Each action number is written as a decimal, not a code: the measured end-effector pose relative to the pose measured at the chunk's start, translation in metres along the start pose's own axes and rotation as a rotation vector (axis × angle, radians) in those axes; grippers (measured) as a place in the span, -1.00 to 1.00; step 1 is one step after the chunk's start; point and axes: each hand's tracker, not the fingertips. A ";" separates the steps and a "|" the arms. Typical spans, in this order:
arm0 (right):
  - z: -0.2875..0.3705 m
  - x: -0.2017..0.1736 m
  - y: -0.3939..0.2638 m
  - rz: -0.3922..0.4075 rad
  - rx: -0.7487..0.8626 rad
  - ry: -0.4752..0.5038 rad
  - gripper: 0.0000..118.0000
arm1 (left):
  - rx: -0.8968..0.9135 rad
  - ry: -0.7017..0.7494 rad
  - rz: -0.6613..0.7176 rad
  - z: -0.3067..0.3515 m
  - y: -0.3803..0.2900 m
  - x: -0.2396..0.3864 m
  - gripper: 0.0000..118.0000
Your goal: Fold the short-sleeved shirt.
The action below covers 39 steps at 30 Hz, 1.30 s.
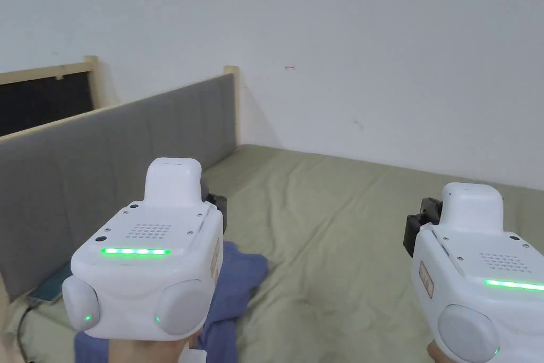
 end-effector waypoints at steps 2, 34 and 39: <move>-0.006 -0.014 -0.003 0.002 -0.010 0.029 -1.00 | -0.007 0.034 0.007 0.003 -0.002 -0.014 -1.00; -0.110 -0.017 -0.055 -0.078 -0.173 0.127 -1.00 | -0.815 0.046 0.208 -0.278 -0.205 -0.048 0.96; -0.123 -0.013 -0.062 -0.073 -0.207 0.119 -1.00 | -1.028 0.039 0.227 -0.315 -0.253 -0.042 0.92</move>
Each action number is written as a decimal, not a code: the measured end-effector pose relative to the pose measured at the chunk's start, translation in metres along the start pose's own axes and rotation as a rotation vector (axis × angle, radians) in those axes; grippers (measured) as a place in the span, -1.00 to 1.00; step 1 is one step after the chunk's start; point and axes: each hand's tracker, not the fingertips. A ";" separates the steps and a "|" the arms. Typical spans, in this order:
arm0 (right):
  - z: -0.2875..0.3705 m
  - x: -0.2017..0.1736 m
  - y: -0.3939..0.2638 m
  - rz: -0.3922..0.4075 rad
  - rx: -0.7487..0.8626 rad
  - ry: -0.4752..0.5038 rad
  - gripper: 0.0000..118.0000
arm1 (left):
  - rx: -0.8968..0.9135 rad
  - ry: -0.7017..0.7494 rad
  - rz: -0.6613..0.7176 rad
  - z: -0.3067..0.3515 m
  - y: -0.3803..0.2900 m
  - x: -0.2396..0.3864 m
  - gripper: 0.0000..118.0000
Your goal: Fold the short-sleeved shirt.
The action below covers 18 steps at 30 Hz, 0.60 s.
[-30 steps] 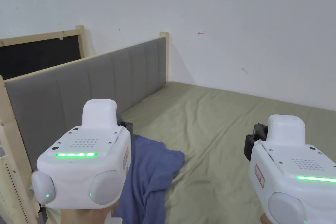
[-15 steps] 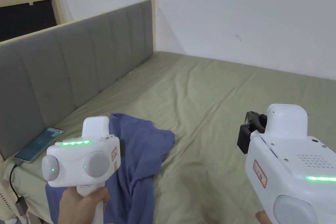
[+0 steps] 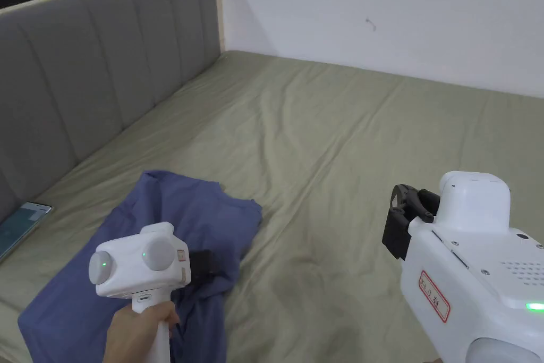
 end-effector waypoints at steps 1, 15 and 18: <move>-0.002 0.001 -0.001 -0.012 -0.007 0.003 -1.00 | -0.002 0.049 -0.071 -0.004 -0.004 0.005 0.95; -0.011 0.011 -0.027 -0.040 -0.123 -0.008 -1.00 | 0.057 0.064 0.076 0.033 0.004 -0.018 -0.80; -0.002 0.019 -0.027 -0.054 -0.127 -0.025 -1.00 | 0.065 0.018 0.128 0.043 0.008 -0.022 -0.80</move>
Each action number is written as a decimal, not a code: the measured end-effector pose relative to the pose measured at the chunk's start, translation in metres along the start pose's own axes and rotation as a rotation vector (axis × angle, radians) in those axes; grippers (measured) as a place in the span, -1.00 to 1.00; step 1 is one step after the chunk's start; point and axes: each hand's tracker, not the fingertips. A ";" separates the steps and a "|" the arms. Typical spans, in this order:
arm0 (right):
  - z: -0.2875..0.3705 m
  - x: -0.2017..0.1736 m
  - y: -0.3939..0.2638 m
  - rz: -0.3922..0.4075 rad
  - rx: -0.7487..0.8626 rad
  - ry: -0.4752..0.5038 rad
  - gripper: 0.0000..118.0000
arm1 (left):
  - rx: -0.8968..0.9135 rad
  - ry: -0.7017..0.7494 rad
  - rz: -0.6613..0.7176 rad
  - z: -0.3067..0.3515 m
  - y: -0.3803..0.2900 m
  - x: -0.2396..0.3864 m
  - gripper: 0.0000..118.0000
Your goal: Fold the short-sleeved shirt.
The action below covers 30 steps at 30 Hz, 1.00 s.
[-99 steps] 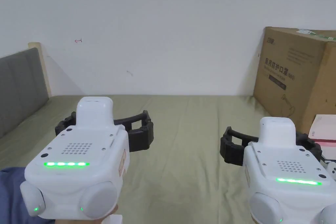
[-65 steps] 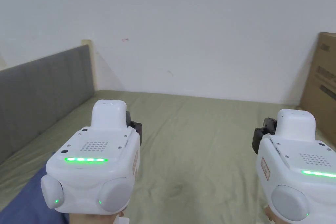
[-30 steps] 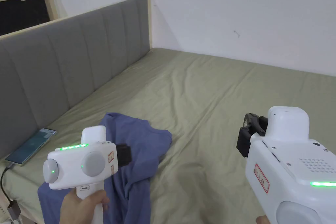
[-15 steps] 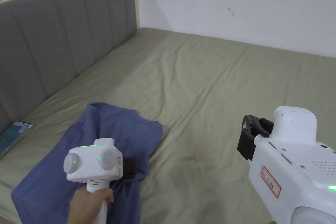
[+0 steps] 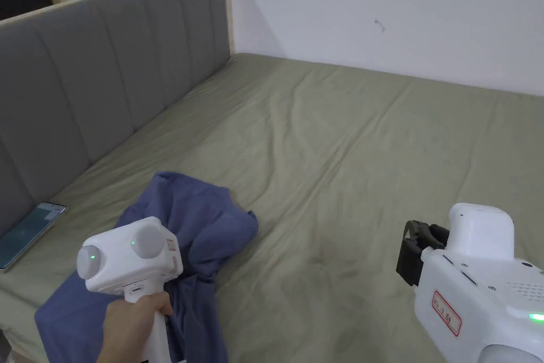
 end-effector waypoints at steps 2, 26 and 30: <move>0.004 0.007 0.001 -0.008 0.006 -0.014 -1.00 | 0.006 -0.029 0.019 0.008 0.003 0.000 -0.81; 0.149 0.187 0.023 -0.184 0.230 -0.448 -1.00 | 0.142 -0.861 -0.589 0.199 -0.130 0.388 -0.81; 0.178 0.232 0.006 -0.250 0.208 -0.553 -1.00 | -0.082 -0.894 -0.734 0.163 -0.221 0.428 -0.81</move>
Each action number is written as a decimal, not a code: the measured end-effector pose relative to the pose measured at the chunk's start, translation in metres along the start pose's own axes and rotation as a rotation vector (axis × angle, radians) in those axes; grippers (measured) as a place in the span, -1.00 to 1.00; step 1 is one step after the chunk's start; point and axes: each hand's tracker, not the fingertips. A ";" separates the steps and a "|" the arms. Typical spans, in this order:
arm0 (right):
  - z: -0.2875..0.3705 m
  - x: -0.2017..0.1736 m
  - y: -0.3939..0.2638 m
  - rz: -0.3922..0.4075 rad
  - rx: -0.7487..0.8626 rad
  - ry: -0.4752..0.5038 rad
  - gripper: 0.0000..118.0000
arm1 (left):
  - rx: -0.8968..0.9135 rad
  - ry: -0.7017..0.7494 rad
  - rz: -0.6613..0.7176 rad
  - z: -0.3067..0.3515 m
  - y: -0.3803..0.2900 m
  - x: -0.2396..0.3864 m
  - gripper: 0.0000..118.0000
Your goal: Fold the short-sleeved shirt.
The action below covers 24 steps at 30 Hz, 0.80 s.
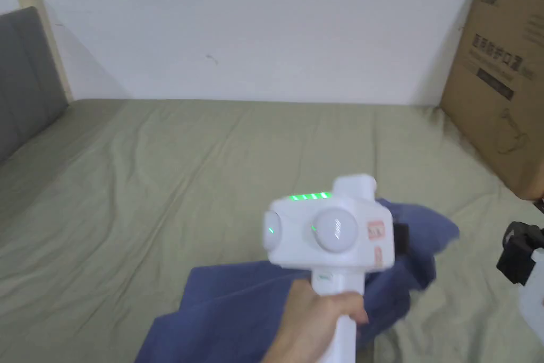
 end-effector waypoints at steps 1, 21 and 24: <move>0.000 0.013 -0.003 -0.032 -0.008 -0.015 -1.00 | -0.043 0.022 -0.053 -0.024 -0.018 0.008 -0.81; -0.021 0.013 -0.052 0.012 -0.173 0.005 -1.00 | -0.108 0.260 0.013 -0.003 -0.039 -0.063 -1.00; -0.026 0.001 -0.061 0.020 -0.191 0.031 -1.00 | -0.116 0.377 0.060 0.004 -0.059 -0.102 -1.00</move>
